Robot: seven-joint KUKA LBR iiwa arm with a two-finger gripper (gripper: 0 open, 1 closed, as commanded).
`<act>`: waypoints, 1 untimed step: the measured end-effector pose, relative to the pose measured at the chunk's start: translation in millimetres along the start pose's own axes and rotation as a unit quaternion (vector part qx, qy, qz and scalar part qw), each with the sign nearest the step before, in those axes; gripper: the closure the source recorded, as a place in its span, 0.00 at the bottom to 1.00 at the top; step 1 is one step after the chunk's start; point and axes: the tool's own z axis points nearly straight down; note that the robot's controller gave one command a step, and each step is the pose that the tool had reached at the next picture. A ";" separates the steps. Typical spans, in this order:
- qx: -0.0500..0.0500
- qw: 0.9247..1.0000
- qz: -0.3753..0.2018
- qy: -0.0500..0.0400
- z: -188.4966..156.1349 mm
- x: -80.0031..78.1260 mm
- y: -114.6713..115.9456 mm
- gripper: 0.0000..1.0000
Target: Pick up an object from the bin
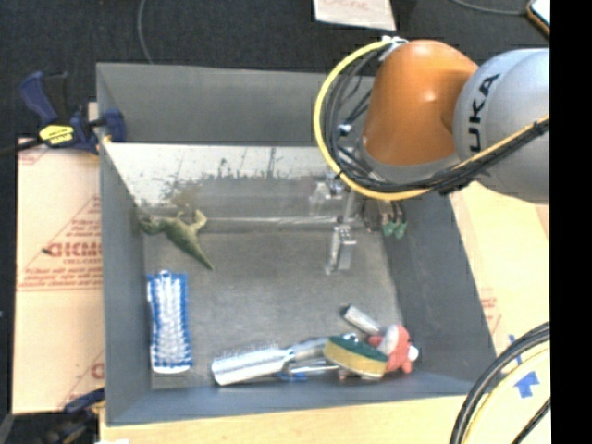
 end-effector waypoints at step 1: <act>0.000 1.000 0.000 -0.004 -4.9 -1.5 0.1 0.00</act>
Offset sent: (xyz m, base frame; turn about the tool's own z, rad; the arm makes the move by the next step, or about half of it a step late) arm -0.1038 0.1307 -0.1487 -0.1389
